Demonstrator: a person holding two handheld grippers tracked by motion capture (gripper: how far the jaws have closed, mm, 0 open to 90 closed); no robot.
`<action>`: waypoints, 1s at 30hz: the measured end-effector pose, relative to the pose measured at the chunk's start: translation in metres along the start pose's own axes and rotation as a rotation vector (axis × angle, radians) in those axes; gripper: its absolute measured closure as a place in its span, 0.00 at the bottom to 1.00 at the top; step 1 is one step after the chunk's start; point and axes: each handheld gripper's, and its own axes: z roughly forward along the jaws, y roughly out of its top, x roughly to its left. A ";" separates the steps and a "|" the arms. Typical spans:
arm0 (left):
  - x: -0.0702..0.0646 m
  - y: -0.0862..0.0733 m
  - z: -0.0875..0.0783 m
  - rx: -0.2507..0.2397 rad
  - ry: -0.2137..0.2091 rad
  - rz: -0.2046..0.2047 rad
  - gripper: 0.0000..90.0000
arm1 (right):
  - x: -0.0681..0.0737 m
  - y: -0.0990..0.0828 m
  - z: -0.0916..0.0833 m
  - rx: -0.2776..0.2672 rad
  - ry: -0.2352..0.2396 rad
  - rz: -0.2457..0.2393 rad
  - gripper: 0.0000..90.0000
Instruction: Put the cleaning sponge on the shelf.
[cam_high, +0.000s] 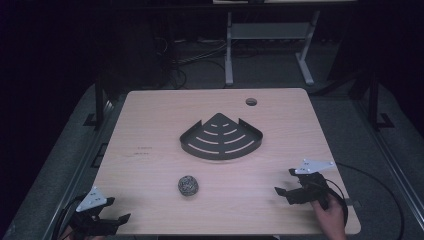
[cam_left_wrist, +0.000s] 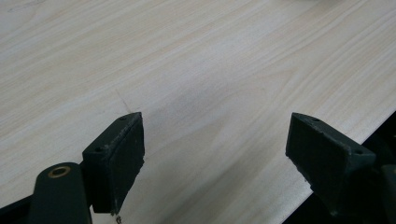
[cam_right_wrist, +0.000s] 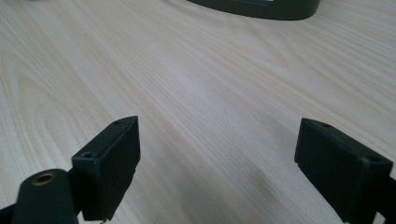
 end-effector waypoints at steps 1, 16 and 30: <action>0.000 0.001 0.000 0.003 -0.001 0.003 0.21 | 0.000 -0.001 0.000 -0.002 0.002 0.007 0.15; -0.013 0.013 0.003 0.011 -0.041 0.033 0.21 | 0.001 -0.001 -0.001 -0.002 0.007 0.001 0.15; -0.020 0.035 0.002 0.019 -0.068 0.077 0.21 | -0.001 -0.002 -0.002 -0.003 0.005 0.006 0.15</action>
